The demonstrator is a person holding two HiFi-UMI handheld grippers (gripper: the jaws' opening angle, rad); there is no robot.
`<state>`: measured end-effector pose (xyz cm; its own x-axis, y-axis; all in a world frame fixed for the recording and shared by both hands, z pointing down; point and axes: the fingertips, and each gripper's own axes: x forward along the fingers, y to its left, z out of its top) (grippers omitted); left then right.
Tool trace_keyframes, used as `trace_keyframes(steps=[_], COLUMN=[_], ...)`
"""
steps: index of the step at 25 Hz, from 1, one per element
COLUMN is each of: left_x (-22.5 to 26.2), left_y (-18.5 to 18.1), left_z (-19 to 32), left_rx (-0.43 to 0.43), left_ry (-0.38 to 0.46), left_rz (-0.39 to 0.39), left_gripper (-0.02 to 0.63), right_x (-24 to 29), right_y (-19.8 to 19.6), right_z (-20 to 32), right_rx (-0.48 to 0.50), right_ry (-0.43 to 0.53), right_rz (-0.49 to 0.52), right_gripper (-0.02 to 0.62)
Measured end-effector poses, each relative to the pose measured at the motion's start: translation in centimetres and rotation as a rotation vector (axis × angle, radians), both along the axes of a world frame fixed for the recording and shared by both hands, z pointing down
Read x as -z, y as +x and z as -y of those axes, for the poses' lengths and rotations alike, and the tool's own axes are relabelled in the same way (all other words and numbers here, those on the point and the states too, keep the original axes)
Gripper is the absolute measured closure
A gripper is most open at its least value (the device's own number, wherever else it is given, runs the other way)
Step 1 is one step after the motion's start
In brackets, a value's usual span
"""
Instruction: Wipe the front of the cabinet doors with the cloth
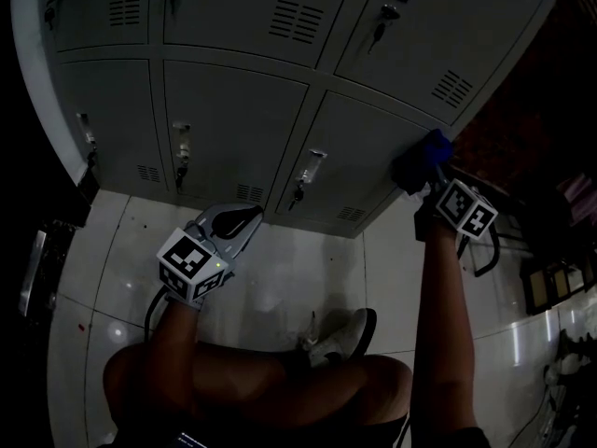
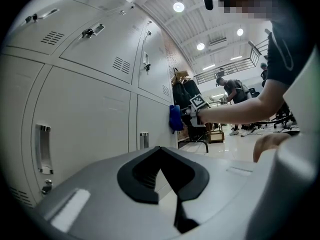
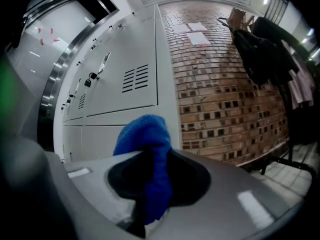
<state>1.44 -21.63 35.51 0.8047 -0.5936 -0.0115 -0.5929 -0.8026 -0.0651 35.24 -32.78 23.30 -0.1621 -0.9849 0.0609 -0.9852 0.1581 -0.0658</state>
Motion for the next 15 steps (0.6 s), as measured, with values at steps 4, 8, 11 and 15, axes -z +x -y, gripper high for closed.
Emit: trace_keyframes(steps=[4, 8, 11, 15], left_x=[0.0, 0.1, 0.2, 0.4], left_y=[-0.1, -0.1, -0.2, -0.2], left_z=[0.1, 0.2, 0.1, 0.0], left_rx=[0.003, 0.004, 0.007, 0.008], left_ry=[-0.005, -0.005, -0.003, -0.003], left_rz=[-0.003, -0.006, -0.007, -0.012], left_gripper=[0.606, 0.606, 0.606, 0.606], right_x=[-0.1, 0.4, 0.3, -1.1], right_y=[0.4, -3.2, -7.5, -13.6], right_z=[-0.5, -1.9, -2.9, -3.4], right_rx=[-0.011, 0.085, 0.168, 0.268], right_ry=[0.001, 0.032, 0.045, 0.024], right_rz=[0.024, 0.066, 0.053, 0.023], right_gripper=[0.518, 0.518, 0.518, 0.518])
